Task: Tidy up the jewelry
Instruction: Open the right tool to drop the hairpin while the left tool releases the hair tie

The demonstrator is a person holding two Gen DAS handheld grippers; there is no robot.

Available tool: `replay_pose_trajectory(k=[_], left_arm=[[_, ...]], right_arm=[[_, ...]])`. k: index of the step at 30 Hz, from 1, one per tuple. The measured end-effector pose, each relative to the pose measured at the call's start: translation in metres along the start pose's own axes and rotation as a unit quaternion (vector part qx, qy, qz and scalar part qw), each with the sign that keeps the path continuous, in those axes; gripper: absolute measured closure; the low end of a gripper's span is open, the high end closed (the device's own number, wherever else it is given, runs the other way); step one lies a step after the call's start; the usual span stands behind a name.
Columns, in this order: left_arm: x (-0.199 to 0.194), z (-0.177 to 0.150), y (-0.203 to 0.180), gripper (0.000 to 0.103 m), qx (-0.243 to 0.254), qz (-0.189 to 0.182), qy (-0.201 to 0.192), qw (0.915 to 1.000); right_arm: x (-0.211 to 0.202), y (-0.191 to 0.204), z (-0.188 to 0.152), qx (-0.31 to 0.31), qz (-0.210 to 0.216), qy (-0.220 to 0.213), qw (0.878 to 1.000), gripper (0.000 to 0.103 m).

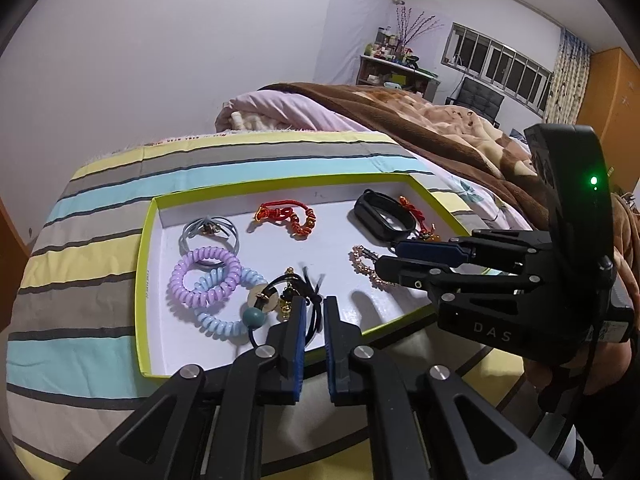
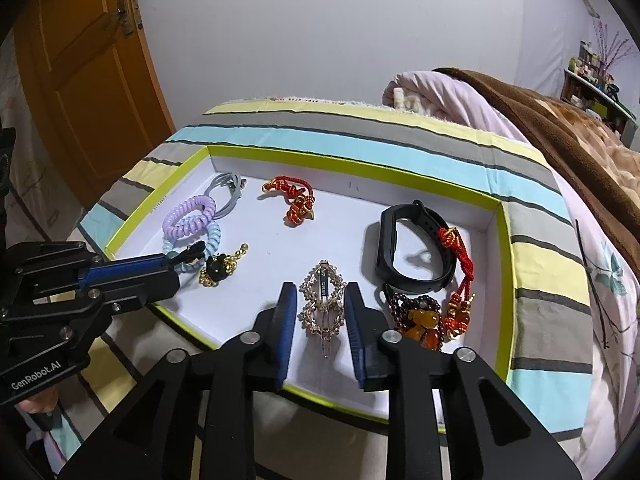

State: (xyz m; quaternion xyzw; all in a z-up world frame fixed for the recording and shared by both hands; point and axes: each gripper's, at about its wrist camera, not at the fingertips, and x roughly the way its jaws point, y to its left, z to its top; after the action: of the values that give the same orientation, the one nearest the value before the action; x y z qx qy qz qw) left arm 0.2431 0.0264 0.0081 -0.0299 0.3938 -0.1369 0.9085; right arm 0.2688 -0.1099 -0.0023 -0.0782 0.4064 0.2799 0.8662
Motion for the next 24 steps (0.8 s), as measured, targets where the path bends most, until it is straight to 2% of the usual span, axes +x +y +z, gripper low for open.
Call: replay_pose_trajectory(k=[9, 24], left_arm=[[-0.016, -0.006, -0.003, 0.086, 0.002, 0.008, -0.015, 0.9999], [-0.064, -0.039, -0.013, 0.085, -0.017, 0.056, -0.042, 0.9974]], right_arm=[[-0.026, -0.001, -0.009, 0.008, -0.008, -0.02, 1.0, 0.077], [-0.086, 0.02, -0.039, 0.011, -0.022, -0.06, 0.998, 0.076]])
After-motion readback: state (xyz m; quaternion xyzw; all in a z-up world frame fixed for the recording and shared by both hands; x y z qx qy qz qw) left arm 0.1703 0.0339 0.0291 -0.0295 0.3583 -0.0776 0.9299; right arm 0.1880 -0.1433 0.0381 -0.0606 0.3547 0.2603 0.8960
